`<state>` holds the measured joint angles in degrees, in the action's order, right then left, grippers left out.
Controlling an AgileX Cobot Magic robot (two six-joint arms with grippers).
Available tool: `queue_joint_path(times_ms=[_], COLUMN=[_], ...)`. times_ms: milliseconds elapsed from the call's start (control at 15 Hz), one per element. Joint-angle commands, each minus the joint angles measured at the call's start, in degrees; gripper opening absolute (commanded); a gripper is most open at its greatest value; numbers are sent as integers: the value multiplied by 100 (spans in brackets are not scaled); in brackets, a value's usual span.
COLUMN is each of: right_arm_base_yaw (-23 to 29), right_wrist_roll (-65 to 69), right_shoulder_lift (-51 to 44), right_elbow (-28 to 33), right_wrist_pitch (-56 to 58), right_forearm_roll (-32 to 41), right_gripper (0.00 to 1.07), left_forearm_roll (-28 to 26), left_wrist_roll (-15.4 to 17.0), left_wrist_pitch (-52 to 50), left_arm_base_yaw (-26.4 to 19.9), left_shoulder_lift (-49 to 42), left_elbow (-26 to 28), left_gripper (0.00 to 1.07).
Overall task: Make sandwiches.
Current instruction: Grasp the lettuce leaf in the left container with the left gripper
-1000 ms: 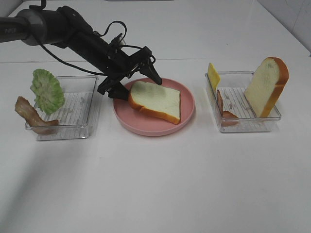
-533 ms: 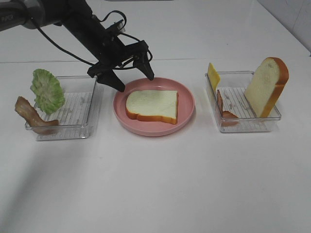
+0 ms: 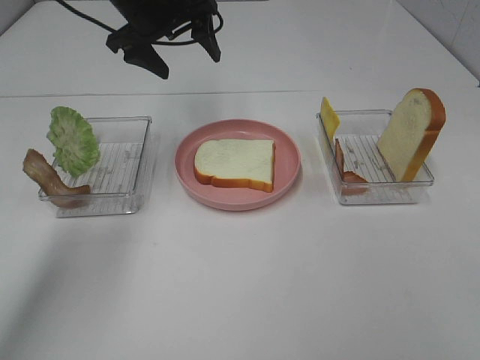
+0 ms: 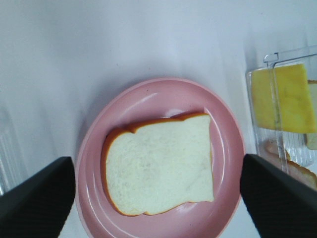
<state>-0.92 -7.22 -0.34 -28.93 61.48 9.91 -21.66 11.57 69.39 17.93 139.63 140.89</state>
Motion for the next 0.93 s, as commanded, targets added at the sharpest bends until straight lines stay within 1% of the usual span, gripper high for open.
queue_joint_path(times_ms=[67, 133, 200, 267, 333, 467, 533, 733, 800, 867, 933], right_arm_base_yaw=[-34, -34, -34, -34, -34, -34, -34, -34, -34, -34, -34], right_wrist_roll=[-23, -23, -23, -23, -23, -23, -23, -23, -23, -23, -23], right_shoulder_lift=[-74, -74, -74, -74, -74, -74, -74, -74, -74, -74, -74], right_elbow=[-6, -6, -6, -6, -6, -6, -6, -6, -6, -6, -6], right_wrist_pitch=[-57, -57, -57, -57, -57, -57, -57, -57, -57, -57, -57], right_forearm_roll=[-6, -11, -11, -11, -6, 0, 0, -6, -11, -6, -6], right_gripper=[77, 77, 77, 77, 77, 77, 77, 77, 77, 77, 77], left_forearm_roll=[264, 292, 516, 516, 682, 1094, 1473, 1450, 1450, 1450, 1450], left_wrist_roll=[97, 126, 132, 132, 132, 132, 132, 155, 155, 143, 132], left_wrist_pitch=[447, 447, 447, 447, 447, 447, 447, 447, 447, 447, 447], left_arm_base_yaw=[-109, -155, -315, -315, -395, -521, -688, -1100, -1209, -1415, -1484], left_shoulder_lift=[-338, -481, -831, -831, -1049, -1495, -1908, -2298, -2326, -2326, -2315], left_elbow=[6, 0, -149, -149, -395, -1049, -1730, -2481, -2595, -2853, -2951], left_gripper=[85, 84, 79, 79, 79, 79, 79, 79, 79, 79, 79])
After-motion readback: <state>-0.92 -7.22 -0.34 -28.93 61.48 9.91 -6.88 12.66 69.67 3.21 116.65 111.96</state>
